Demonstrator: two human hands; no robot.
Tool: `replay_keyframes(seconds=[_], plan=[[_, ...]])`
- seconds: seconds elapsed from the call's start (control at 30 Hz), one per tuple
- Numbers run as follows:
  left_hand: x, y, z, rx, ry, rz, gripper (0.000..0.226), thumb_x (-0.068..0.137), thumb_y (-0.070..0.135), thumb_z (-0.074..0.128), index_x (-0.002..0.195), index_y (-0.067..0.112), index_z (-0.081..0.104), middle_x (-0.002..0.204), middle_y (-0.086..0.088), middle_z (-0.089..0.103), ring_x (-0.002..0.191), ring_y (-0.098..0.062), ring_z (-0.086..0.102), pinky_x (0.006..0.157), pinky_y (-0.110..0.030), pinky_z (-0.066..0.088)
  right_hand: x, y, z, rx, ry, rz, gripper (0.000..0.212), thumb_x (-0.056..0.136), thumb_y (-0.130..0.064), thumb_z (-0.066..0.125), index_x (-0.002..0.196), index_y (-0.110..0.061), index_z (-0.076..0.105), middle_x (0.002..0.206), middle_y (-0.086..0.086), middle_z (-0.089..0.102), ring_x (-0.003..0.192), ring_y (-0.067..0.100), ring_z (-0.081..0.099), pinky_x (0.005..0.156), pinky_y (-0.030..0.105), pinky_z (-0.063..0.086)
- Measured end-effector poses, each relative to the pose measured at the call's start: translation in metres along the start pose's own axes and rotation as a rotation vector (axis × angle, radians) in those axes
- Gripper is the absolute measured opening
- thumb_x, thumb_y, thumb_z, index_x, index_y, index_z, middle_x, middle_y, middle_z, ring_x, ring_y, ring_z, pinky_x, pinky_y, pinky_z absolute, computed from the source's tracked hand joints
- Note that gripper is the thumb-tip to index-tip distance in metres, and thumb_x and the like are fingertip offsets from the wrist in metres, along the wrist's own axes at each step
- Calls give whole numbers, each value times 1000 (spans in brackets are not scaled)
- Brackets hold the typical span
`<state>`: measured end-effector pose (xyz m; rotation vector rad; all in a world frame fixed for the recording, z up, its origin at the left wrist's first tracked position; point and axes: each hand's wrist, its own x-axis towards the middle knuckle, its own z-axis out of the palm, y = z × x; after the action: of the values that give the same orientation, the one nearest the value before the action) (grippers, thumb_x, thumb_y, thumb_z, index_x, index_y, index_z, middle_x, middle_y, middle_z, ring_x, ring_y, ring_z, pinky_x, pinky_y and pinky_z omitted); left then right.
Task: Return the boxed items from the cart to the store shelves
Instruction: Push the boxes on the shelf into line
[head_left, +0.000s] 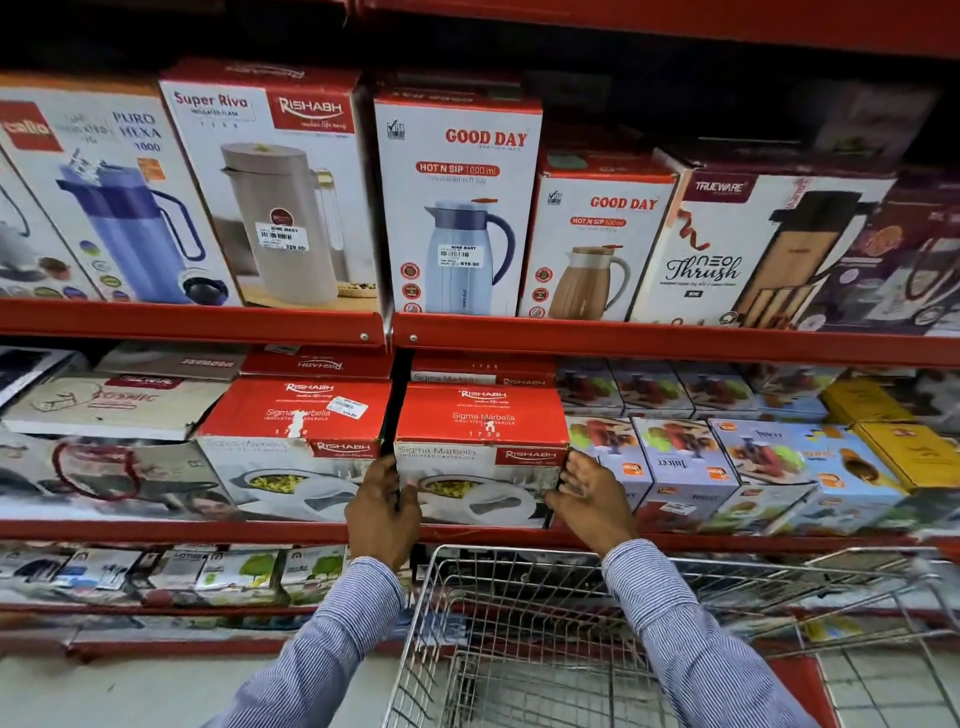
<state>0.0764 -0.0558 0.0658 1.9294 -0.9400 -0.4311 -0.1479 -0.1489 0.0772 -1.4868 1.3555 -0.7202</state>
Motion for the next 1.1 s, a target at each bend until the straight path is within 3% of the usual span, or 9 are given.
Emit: replay_keyframes(seconds=[0.13,0.27,0.37,0.5,0.6,0.77,0.87,1.03,1.1], plan=[[-1,0,-2,-11,-8,-1,43,90,11,64,132,7,57,114,-15,75,104,-29,72,92,-41,56,-3,0,3,-13,8,-21,71,72,-9,78,137,-16,49,95,-38,49,95,-12,51,76,2,39],[-1,0,-3,2,-24,-1,42,91,13,63,132,7,56,112,-14,75,102,-30,72,90,-38,55,-5,-2,5,-6,-11,-24,69,74,-10,77,136,-22,48,101,-32,51,109,2,52,79,5,38],[-1,0,-7,-8,-47,-8,43,91,13,63,134,7,57,115,-13,75,102,-26,72,87,-24,49,-9,-7,5,-33,-5,-27,60,76,-14,75,130,-25,53,100,-30,57,105,1,57,77,5,38],[3,19,-23,-54,126,36,31,88,8,65,120,7,68,103,-11,78,74,-8,66,69,-6,45,-15,-26,1,-98,316,-71,52,78,-22,74,127,-19,58,119,-3,69,104,14,65,87,24,50],[18,53,-38,-114,263,159,20,88,8,66,106,9,74,95,-8,77,74,-14,66,64,-3,40,-11,-62,-2,-11,495,-253,44,80,-10,69,123,-13,61,118,5,70,101,18,66,84,25,50],[65,119,-56,-191,258,307,28,87,19,67,115,14,71,103,-2,77,80,-9,67,75,-3,43,11,-144,8,56,296,-508,52,82,-9,64,133,-14,54,124,-1,64,111,9,60,90,17,50],[86,138,-55,-148,180,266,47,86,24,70,130,12,61,113,-5,75,83,-6,63,85,-16,45,26,-171,15,55,216,-466,58,82,-9,64,138,-11,48,134,5,59,117,10,55,95,23,48],[103,133,-47,-105,98,217,58,84,28,72,136,8,55,129,-10,68,112,-24,67,97,-23,41,37,-178,18,20,233,-418,57,81,-11,66,135,-10,51,132,7,60,119,15,58,91,21,48],[109,131,-46,-119,64,200,56,83,27,72,134,9,56,130,-9,68,115,-24,66,100,-21,39,39,-179,18,30,252,-388,56,81,-12,66,135,-11,52,132,8,61,114,17,61,88,21,49]])
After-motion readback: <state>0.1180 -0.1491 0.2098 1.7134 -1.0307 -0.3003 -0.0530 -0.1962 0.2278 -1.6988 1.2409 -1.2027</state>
